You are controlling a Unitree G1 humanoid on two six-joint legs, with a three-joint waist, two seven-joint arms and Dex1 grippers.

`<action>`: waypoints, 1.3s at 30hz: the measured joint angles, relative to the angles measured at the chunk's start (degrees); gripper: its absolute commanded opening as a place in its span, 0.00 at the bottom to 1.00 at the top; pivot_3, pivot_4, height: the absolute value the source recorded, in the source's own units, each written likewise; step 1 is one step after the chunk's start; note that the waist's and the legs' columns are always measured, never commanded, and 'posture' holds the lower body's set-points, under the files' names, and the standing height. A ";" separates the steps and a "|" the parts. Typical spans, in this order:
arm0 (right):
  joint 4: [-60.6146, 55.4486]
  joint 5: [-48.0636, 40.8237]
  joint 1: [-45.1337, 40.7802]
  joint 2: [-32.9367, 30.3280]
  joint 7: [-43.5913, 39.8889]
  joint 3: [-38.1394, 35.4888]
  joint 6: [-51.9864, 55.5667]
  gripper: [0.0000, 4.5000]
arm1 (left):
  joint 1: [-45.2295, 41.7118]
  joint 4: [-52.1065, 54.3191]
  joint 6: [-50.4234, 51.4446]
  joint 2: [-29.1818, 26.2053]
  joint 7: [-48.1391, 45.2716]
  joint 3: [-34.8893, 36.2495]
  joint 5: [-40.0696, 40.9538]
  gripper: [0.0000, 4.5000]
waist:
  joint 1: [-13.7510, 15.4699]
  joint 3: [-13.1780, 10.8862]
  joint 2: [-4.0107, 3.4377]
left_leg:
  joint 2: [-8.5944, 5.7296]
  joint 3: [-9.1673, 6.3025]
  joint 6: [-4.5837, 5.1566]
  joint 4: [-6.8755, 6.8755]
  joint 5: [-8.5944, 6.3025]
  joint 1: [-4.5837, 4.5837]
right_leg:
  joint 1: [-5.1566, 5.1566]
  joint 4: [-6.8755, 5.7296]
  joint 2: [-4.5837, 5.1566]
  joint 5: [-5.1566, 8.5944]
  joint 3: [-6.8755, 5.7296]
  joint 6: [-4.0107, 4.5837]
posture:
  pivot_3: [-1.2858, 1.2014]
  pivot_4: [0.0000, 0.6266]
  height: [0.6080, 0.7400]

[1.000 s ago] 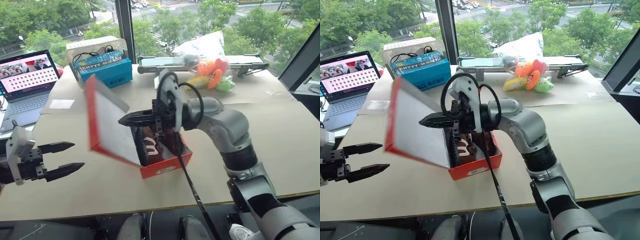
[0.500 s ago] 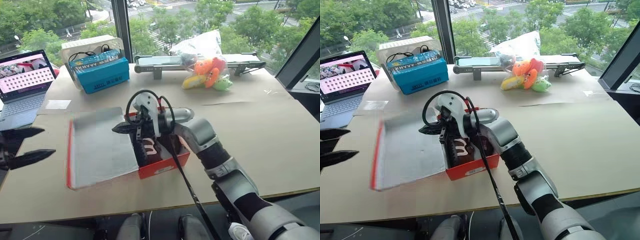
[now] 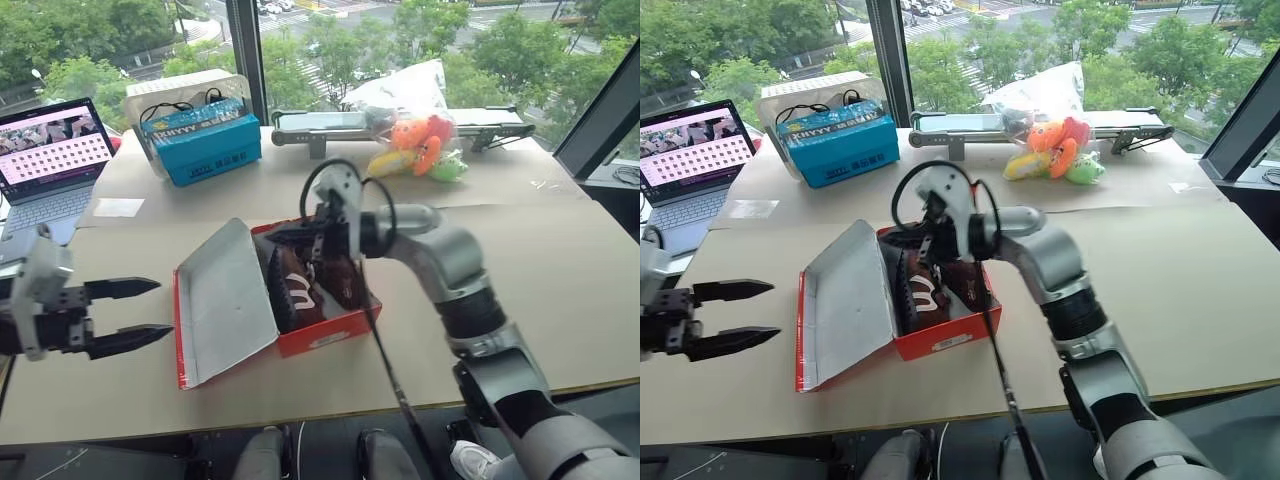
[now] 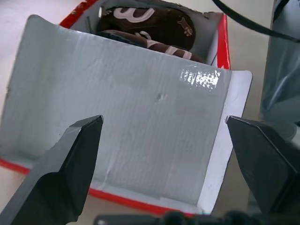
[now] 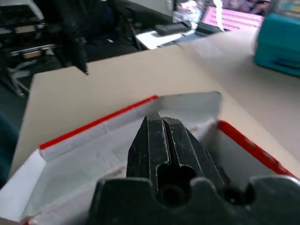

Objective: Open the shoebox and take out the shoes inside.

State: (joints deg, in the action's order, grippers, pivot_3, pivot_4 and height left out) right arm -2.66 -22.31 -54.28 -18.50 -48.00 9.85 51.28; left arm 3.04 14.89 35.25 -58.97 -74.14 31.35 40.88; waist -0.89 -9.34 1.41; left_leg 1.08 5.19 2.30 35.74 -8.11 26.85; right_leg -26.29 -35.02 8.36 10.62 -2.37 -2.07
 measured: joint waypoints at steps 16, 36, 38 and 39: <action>-17.47 1.89 1.26 0.54 23.37 0.72 32.02 0.98 | -3.39 -0.10 -1.56 0.80 1.45 -6.45 -0.56 1.00 | -0.09 0.00 0.00 | 0.01 0.06 0.02 0.16 0.01 0.15 | 0.07 0.01 -0.03 -0.06 -0.04 -0.06 | 0.52 0.24 0.97; -7.46 14.75 0.63 -10.91 18.56 25.93 12.69 0.99 | -6.36 0.05 -2.37 2.36 4.85 -10.10 -0.53 1.00 | -0.15 -0.01 0.02 | 0.10 0.07 0.05 0.52 0.03 0.21 | 0.19 0.00 -0.19 -0.14 -0.11 -0.20 | 0.52 0.24 0.97; -7.28 16.81 -0.61 -11.14 18.65 26.60 12.56 0.99 | -6.31 0.09 -2.37 2.36 4.91 -10.10 -0.51 1.00 | -0.13 -0.01 0.02 | 0.12 0.07 0.05 0.53 0.02 0.24 | 0.13 0.00 -0.19 -0.15 -0.11 -0.19 | 0.52 0.24 0.97; -7.45 17.65 -1.45 -11.52 18.65 26.79 12.55 0.99 | -6.27 0.10 -2.37 2.36 4.91 -10.10 -0.51 1.00 | -0.12 -0.01 0.02 | 0.13 0.07 0.04 0.53 0.02 0.26 | 0.12 -0.01 -0.19 -0.15 -0.11 -0.19 | 0.52 0.24 0.97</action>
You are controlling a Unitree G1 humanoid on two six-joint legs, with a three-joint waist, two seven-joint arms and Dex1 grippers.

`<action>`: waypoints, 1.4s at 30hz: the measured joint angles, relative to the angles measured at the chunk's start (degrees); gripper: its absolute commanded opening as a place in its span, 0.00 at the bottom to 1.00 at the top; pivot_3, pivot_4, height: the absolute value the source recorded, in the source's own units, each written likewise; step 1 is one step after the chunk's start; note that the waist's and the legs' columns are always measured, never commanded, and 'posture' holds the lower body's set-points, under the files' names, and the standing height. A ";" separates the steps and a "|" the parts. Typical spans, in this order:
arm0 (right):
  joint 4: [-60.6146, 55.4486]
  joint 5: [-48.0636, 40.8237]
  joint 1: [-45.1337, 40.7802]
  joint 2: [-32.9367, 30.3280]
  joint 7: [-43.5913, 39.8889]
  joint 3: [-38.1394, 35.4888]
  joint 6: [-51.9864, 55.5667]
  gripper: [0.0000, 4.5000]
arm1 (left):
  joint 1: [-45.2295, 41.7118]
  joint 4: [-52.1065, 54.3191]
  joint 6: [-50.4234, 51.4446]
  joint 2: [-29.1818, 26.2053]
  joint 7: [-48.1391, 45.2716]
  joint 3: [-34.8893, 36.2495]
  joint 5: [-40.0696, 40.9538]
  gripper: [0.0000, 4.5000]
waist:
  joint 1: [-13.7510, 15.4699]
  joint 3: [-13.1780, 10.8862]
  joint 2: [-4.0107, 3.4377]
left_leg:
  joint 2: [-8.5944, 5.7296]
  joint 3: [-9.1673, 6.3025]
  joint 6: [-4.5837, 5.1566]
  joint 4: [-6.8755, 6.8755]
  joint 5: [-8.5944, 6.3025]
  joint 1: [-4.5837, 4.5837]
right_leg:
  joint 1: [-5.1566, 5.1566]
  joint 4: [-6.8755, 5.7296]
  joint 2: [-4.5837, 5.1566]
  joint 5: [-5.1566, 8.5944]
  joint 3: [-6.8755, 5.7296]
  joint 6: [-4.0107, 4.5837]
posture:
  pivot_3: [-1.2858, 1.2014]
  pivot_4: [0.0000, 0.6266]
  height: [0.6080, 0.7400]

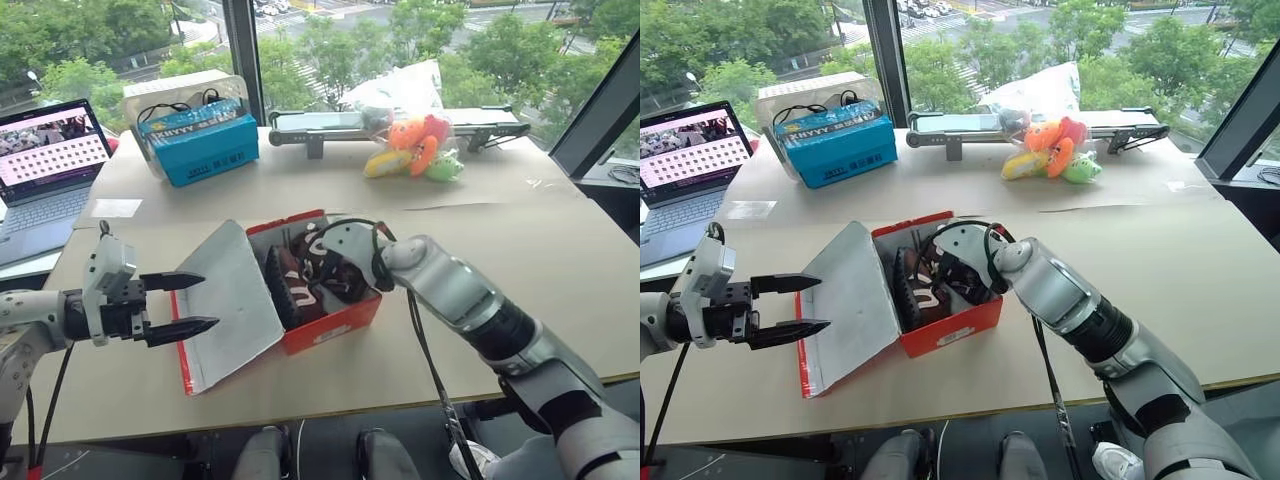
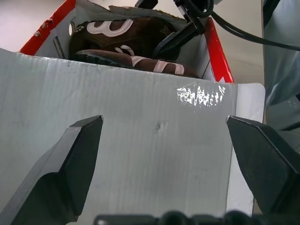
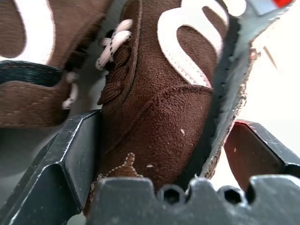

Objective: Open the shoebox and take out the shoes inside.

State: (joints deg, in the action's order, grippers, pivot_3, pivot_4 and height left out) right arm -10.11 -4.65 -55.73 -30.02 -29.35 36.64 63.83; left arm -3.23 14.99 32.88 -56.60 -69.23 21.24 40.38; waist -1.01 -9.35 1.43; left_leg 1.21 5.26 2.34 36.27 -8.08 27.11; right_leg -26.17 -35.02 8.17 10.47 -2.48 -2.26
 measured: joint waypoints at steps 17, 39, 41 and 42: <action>-1.54 4.76 -0.84 2.85 -2.16 2.06 -4.21 0.99 | 0.05 0.04 0.00 -0.01 -0.02 0.00 0.07 1.00 | -0.04 0.00 0.00 | 0.73 0.35 -0.11 0.09 0.05 0.06 | -0.06 -0.01 -0.86 -0.07 -0.04 0.23 | 0.52 0.24 0.97; 18.99 15.50 -0.83 9.05 -9.93 0.04 -24.62 0.27 | 0.88 0.50 0.00 -0.01 0.02 0.07 0.16 1.00 | -0.06 0.11 0.10 | 1.12 0.50 -0.48 0.03 0.11 -0.38 | -0.03 0.00 -1.09 -0.07 -0.01 0.55 | 0.52 0.24 0.97; 18.20 15.79 -0.20 9.42 -10.16 -0.66 -24.46 0.16 | 0.88 0.49 0.00 -0.01 0.04 0.07 0.16 1.00 | -0.04 0.14 0.11 | 1.16 0.52 -0.49 0.02 0.10 -0.38 | -0.04 0.00 -1.11 -0.07 -0.01 0.62 | 0.52 0.24 0.97; 18.13 16.06 -0.07 9.70 -10.35 -1.09 -24.37 0.10 | 0.88 0.49 0.00 -0.01 0.05 0.07 0.17 1.00 | -0.11 0.14 0.11 | 1.19 0.55 -0.50 0.02 0.10 -0.39 | -0.04 0.00 -1.13 -0.07 0.00 0.63 | 0.52 0.24 0.97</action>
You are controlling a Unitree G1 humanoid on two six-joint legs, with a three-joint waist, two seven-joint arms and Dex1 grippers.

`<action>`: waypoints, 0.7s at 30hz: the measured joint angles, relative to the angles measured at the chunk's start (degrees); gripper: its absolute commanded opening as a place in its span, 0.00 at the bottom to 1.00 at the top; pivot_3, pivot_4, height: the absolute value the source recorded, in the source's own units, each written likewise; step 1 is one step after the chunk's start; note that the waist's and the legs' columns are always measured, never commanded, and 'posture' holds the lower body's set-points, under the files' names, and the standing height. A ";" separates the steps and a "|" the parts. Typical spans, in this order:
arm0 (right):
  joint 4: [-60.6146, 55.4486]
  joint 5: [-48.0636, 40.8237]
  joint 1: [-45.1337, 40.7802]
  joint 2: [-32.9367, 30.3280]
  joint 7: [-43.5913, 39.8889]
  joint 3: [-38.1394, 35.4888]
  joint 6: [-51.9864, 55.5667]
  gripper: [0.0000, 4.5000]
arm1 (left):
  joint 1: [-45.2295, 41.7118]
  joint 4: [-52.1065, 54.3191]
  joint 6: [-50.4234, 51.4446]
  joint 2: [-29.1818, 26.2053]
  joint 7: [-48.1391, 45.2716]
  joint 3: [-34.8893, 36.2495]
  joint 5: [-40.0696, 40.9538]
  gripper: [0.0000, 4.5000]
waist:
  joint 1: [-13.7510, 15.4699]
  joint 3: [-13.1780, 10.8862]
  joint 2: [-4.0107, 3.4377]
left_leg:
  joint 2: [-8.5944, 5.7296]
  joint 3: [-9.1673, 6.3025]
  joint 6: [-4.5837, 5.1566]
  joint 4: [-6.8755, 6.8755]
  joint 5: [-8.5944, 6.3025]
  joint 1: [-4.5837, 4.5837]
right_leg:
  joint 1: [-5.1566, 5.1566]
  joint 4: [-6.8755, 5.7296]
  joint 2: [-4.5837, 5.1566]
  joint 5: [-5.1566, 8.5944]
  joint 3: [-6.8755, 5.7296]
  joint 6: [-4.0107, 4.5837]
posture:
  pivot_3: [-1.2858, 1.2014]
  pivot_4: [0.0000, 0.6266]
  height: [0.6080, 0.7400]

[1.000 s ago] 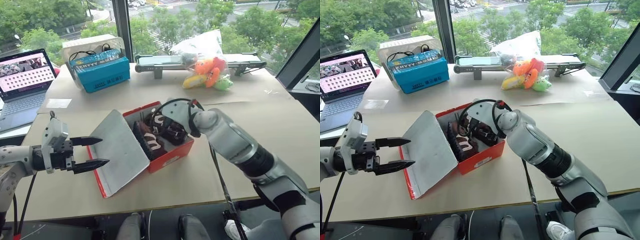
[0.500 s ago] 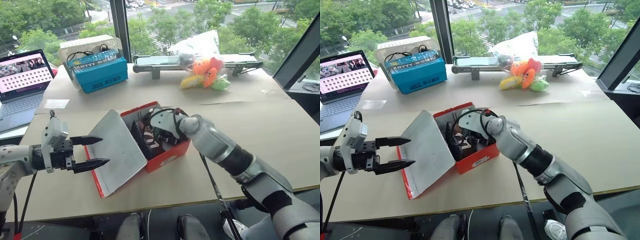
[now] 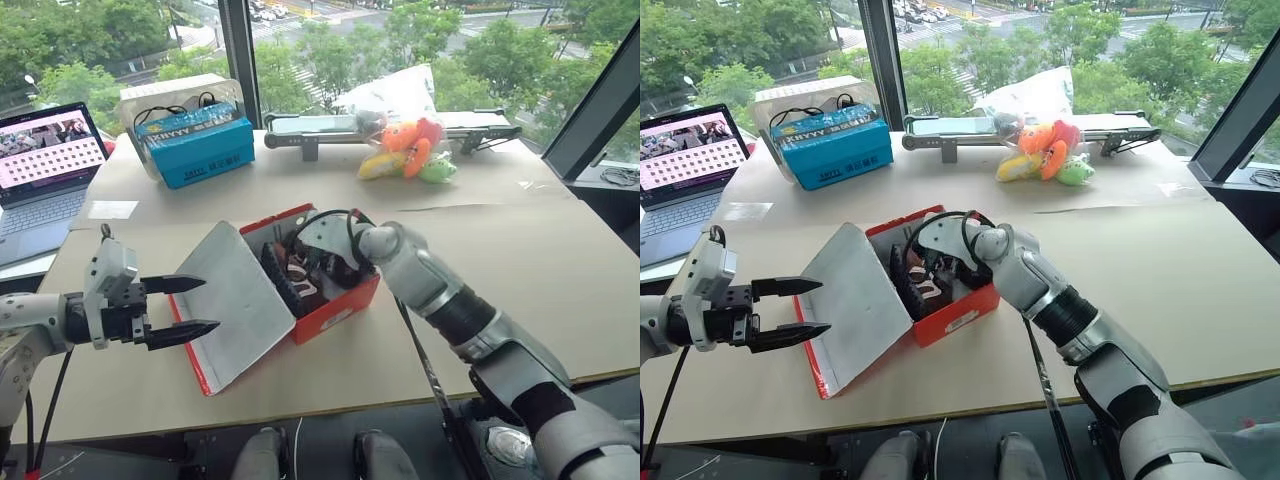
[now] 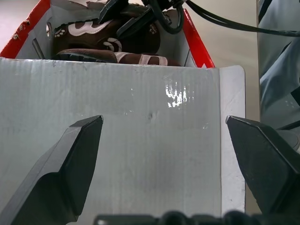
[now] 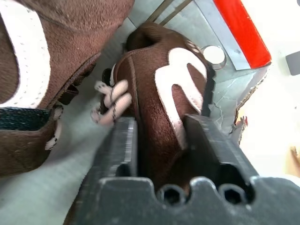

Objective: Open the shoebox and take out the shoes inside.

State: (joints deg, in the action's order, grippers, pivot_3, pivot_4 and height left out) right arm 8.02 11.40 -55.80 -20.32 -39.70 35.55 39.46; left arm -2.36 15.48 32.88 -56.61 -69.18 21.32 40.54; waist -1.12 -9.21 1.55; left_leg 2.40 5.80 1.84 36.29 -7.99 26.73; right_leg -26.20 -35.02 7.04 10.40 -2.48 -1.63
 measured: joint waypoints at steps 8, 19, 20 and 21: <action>0.01 1.46 0.79 1.81 -0.23 -1.73 0.47 0.04 | 0.00 -0.01 -0.02 0.00 -0.02 0.00 -0.02 1.00 | -0.11 0.03 0.04 | 0.35 0.23 -0.13 0.00 -0.02 -0.02 | 0.02 -0.02 -0.30 0.04 0.02 0.05 | 0.52 0.24 0.97; -2.61 0.76 0.19 3.04 -1.87 -5.17 8.06 0.04 | -0.67 -0.37 -0.16 0.00 -0.34 -0.03 -0.10 1.00 | 0.12 0.02 0.04 | 0.48 0.32 -0.34 -0.09 -0.05 0.06 | -0.11 -0.01 -0.49 -0.12 0.08 0.52 | 0.52 0.24 0.97; -3.44 0.49 0.17 3.00 -2.32 -5.71 9.22 0.04 | -1.01 -0.55 -0.17 0.00 -0.36 -0.06 -0.14 1.00 | 0.18 0.02 0.04 | 0.47 0.32 -0.35 -0.09 -0.05 0.11 | -0.14 -0.01 -0.50 -0.13 0.08 0.55 | 0.52 0.24 0.97; -4.06 0.02 0.16 2.99 -2.76 -6.18 10.06 0.04 | -1.29 -0.63 -0.18 0.00 -0.38 -0.07 -0.16 1.00 | 0.18 0.02 0.04 | 0.46 0.33 -0.35 -0.09 -0.05 0.16 | -0.18 0.00 -0.51 -0.14 0.08 0.54 | 0.52 0.24 0.97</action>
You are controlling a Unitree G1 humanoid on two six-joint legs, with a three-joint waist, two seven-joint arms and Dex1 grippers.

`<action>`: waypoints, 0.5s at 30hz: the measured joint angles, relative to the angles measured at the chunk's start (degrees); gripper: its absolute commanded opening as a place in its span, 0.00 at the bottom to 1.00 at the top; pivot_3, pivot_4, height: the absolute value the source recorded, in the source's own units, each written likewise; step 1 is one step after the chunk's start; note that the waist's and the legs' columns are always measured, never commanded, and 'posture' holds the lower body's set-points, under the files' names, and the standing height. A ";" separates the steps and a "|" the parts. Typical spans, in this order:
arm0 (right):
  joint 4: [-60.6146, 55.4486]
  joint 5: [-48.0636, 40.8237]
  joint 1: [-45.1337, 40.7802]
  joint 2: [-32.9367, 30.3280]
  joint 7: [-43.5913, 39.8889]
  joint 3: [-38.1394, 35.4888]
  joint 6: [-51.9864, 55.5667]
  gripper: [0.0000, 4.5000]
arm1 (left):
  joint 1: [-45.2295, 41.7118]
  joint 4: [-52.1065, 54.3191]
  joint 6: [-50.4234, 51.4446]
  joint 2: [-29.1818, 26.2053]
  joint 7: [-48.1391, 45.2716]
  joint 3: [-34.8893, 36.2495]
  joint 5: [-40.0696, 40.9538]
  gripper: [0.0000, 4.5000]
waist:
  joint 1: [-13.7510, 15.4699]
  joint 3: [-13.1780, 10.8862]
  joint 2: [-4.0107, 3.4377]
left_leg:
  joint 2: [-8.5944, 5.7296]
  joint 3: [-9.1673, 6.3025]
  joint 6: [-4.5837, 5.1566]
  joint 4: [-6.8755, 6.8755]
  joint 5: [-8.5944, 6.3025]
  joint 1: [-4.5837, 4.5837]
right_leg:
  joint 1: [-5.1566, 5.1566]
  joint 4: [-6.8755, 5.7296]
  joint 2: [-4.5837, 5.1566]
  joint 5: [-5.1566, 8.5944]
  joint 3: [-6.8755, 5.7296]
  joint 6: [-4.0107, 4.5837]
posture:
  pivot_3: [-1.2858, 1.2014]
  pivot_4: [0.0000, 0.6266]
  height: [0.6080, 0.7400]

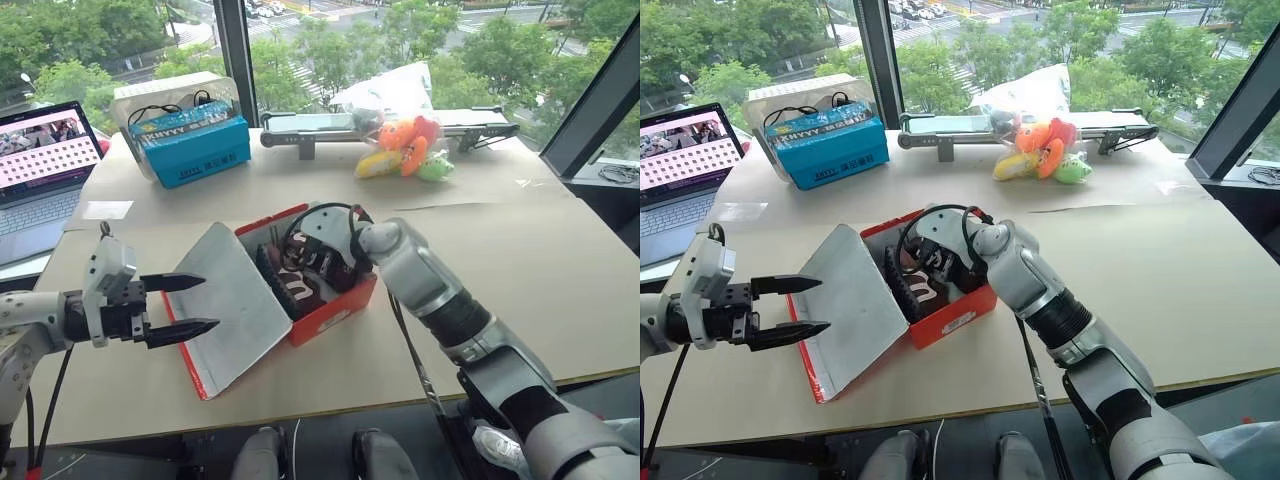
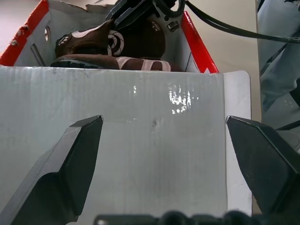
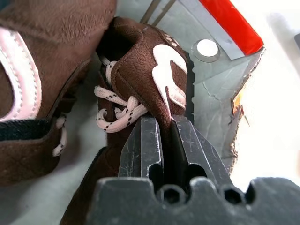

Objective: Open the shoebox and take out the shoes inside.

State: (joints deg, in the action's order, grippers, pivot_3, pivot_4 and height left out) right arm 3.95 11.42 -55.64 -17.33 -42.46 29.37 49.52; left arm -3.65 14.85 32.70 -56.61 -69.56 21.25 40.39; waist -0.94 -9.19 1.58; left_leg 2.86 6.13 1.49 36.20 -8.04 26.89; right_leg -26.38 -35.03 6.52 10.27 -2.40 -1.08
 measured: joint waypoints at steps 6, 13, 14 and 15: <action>-4.68 -4.02 0.01 -0.19 -0.87 -5.43 7.10 0.04 | -0.68 -0.67 -0.12 0.00 -0.44 -0.50 -0.11 1.00 | 0.00 -0.01 0.00 | 0.00 0.02 -0.03 0.03 0.02 0.02 | -0.01 -0.02 -0.06 0.01 0.00 -0.03 | 0.52 0.24 0.97; -8.68 -9.58 -0.26 -0.61 0.02 -13.75 15.40 0.04 | -1.65 -1.92 -0.33 0.01 -1.02 -2.08 -0.92 1.00 | 0.09 -0.01 -0.01 | 0.00 0.02 -0.03 0.01 0.01 0.04 | -0.03 -0.01 -0.06 0.00 -0.01 0.00 | 0.52 0.24 0.97; -8.86 -10.77 -0.62 -0.49 0.12 -15.25 16.64 0.04 | -1.90 -1.99 -0.35 0.02 -1.07 -2.29 -1.03 1.00 | 0.08 -0.02 0.00 | 0.01 0.02 -0.03 0.01 0.02 0.05 | -0.04 -0.01 -0.07 0.00 -0.01 -0.01 | 0.52 0.24 0.97; -8.84 -12.03 -1.20 -0.15 0.26 -16.93 18.00 0.04 | -2.08 -2.05 -0.40 0.02 -1.12 -2.33 -1.10 1.00 | 0.07 -0.03 -0.01 | 0.01 0.02 -0.03 0.02 0.02 0.06 | -0.05 -0.02 -0.06 -0.01 -0.01 0.00 | 0.52 0.24 0.97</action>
State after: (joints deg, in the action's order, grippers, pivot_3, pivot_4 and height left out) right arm -4.88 -0.60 -56.84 -17.48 -42.20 12.44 67.53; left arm -5.73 12.80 32.30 -56.60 -70.68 18.92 39.29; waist -0.86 -9.22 1.57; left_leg 2.87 6.15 1.46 36.22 -8.02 26.94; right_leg -26.43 -35.05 6.46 10.26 -2.41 -1.08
